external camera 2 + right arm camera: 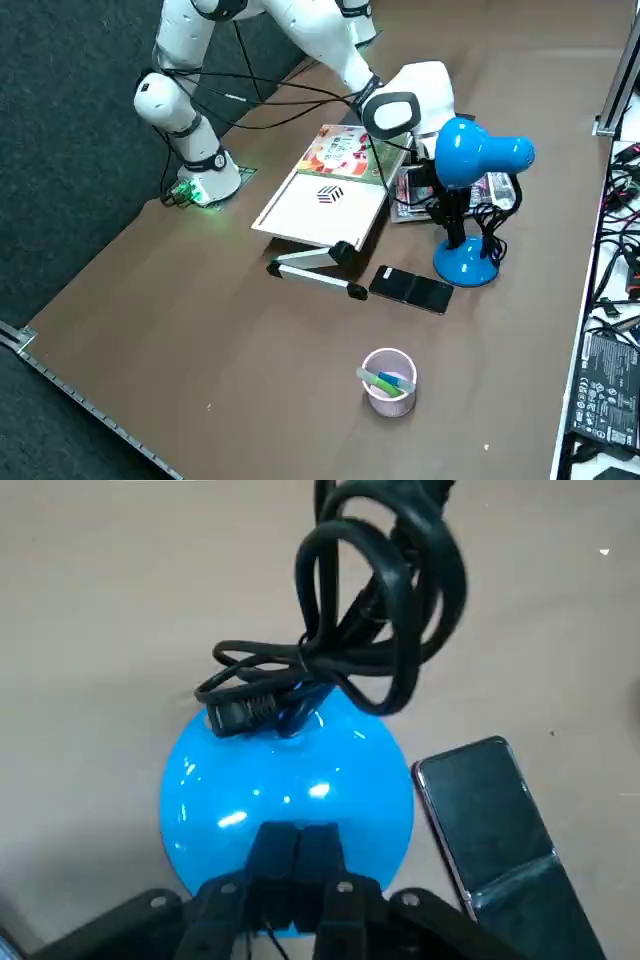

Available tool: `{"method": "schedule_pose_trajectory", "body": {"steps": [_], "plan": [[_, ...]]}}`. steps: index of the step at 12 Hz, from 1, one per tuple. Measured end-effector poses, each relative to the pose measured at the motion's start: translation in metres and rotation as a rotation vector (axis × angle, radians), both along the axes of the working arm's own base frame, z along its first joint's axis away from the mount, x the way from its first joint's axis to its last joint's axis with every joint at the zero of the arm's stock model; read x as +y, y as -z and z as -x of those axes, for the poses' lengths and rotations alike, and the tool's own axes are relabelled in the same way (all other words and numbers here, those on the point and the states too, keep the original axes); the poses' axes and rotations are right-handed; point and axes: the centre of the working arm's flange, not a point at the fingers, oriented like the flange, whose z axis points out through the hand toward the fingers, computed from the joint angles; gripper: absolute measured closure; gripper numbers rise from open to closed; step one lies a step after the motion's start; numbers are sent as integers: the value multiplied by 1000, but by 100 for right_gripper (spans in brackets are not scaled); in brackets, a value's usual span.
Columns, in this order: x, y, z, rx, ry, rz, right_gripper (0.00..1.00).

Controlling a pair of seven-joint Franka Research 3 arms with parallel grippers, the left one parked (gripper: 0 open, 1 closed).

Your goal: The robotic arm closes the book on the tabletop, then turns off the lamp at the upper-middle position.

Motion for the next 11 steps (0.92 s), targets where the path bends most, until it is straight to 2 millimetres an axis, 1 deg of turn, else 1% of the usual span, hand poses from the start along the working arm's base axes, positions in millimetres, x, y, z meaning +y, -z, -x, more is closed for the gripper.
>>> {"method": "schedule_pose_trajectory", "body": {"steps": [6,11], "plan": [[4,2,3,-6,-12,-9,99],[4,3,6,-5,-9,-16,99]]}}
